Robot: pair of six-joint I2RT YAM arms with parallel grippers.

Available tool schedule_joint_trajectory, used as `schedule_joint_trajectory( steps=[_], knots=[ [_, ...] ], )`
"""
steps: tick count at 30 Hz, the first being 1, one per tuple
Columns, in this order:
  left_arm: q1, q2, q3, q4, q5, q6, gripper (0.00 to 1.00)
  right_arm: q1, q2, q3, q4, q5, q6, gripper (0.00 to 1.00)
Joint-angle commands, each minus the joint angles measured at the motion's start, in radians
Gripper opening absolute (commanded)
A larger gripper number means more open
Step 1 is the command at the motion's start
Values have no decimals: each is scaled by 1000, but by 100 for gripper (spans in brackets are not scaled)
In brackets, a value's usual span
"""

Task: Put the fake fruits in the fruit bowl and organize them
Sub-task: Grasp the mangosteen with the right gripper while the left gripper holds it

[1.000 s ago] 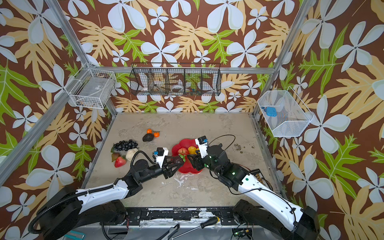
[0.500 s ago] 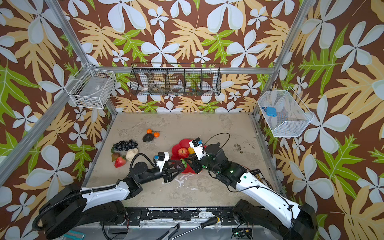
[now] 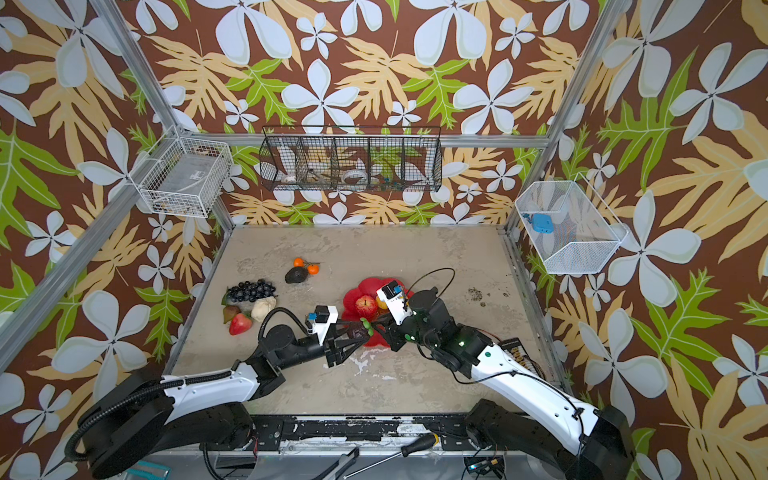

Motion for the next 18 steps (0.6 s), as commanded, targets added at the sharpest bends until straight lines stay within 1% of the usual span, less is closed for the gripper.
schedule_joint_trajectory(
  steps=[1,5,12,18],
  knots=[
    [-1,2,-1,46,20,3,52,1,6,0,30,-27,-6,25],
    [0,8,-1,46,30,6,52,1,9,-1,36,-47,-8,23],
    [0,7,-5,48,31,11,52,6,11,2,33,-59,-12,16],
    [-1,-1,-10,54,22,14,52,15,14,2,31,-57,-14,14]
  ],
)
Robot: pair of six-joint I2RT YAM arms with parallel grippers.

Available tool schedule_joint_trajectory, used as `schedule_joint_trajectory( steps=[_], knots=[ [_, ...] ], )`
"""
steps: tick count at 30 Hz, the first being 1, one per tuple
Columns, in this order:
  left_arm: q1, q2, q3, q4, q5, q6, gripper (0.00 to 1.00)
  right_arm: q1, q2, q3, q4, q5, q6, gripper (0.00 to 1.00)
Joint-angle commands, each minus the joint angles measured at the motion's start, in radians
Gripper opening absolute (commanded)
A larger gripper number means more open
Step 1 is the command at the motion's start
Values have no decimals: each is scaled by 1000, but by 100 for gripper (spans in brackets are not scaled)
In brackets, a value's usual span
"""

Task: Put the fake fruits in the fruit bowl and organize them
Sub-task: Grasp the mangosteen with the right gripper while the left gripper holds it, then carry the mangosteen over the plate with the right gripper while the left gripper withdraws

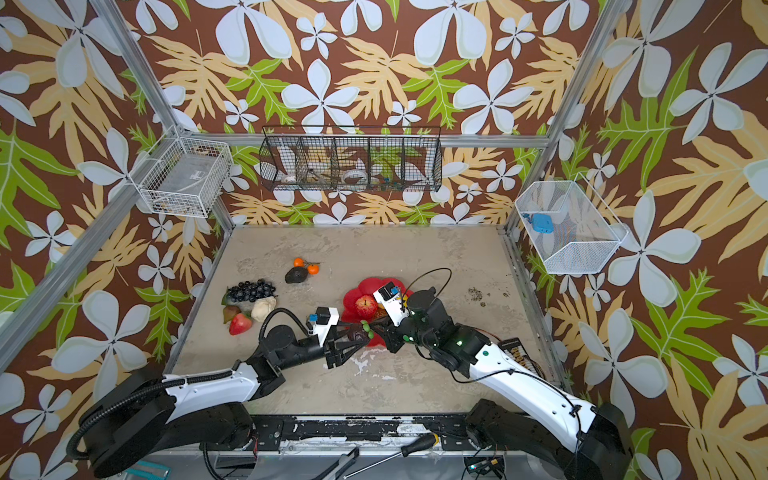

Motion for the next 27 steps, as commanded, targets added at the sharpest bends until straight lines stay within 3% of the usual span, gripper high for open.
schedule_joint_trajectory(
  steps=[1,13,23,27],
  knots=[
    [-1,-8,-2,50,-5,8,52,5,3,2,17,-10,-11,14],
    [-1,-16,-4,36,-25,17,57,12,4,13,8,7,-13,0],
    [-1,-21,17,-52,-89,3,89,13,49,52,-34,145,-1,0],
    [-1,-70,28,-141,-158,27,93,12,82,74,-54,250,-4,0]
  ],
)
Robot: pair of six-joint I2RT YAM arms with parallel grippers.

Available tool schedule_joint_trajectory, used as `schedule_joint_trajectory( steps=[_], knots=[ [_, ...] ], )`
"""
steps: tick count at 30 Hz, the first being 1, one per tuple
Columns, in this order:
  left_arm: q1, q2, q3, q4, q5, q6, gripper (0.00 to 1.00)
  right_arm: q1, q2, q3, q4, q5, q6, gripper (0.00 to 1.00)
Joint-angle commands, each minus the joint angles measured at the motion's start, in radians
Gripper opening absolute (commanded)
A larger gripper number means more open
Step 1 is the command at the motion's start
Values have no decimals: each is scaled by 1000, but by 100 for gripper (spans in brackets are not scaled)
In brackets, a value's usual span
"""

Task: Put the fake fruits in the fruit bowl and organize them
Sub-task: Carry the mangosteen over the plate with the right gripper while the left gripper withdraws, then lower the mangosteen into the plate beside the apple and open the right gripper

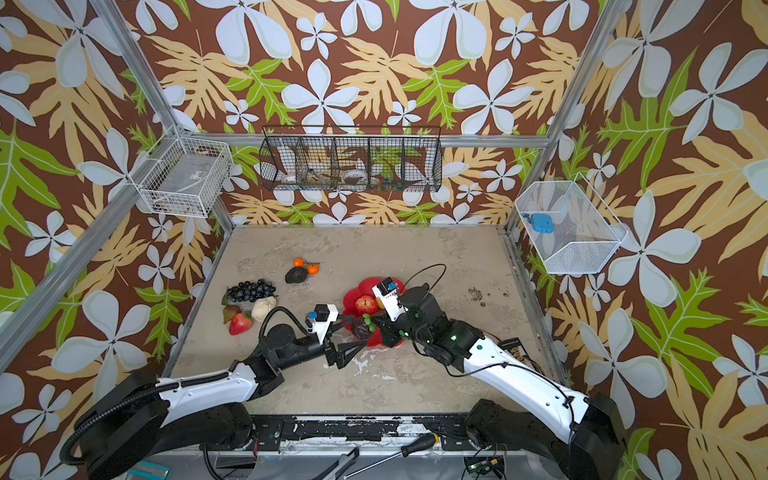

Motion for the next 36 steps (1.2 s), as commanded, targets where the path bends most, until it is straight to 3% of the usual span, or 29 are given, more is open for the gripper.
schedule_joint_trajectory(
  steps=[1,5,9,12,16,36],
  knots=[
    [-1,-43,0,-52,-93,24,93,0,26,22,-26,128,-8,0],
    [1,-177,-84,4,-313,-6,94,0,80,49,-57,252,-24,0],
    [5,-274,-106,-65,-565,-12,95,0,141,67,-83,326,-23,0],
    [6,-322,-124,-86,-686,-14,95,0,177,73,-96,368,-10,0],
    [6,-363,-147,-76,-745,-18,95,1,215,85,-104,391,-1,0],
    [6,-334,-143,-75,-763,-24,95,36,392,108,-138,511,11,0]
  ],
)
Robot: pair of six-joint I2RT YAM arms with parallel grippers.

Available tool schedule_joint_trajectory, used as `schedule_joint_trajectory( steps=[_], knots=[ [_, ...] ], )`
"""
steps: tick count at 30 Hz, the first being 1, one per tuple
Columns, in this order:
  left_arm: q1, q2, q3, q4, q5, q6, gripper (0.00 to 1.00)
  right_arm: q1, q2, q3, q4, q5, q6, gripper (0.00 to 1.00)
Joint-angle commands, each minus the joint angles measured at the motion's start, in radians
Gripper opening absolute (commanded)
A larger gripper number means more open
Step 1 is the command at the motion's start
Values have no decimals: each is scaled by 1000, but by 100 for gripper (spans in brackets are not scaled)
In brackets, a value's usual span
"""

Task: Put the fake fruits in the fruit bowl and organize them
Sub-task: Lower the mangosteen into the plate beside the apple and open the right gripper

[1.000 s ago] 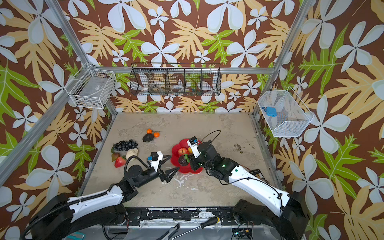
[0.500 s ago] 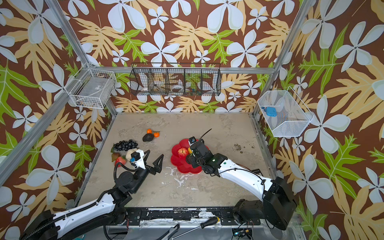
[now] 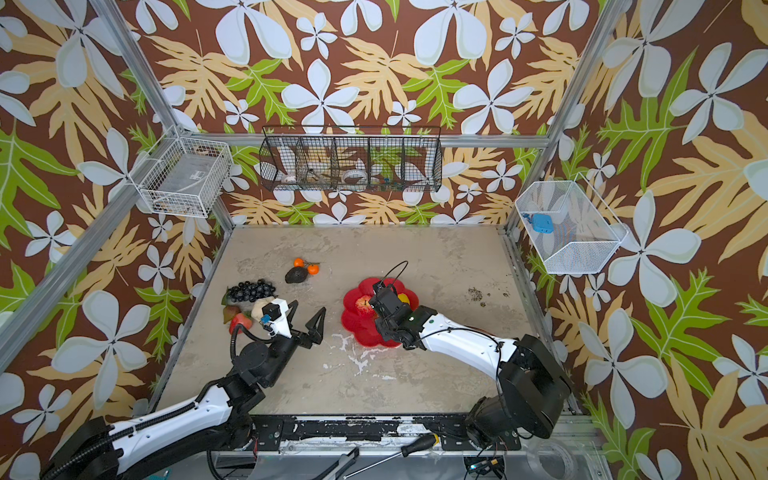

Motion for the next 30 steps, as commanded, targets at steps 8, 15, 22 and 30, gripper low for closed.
schedule_joint_trajectory(
  steps=[8,15,22,30],
  knots=[
    [2,10,6,16,-23,1,95,3,96,55,28,60,-19,0],
    [2,1,3,15,-25,5,95,3,154,93,49,78,-37,0],
    [2,1,3,15,-23,8,95,4,207,127,68,111,-52,0],
    [3,-4,3,12,-25,12,95,4,246,157,83,150,-60,0]
  ],
)
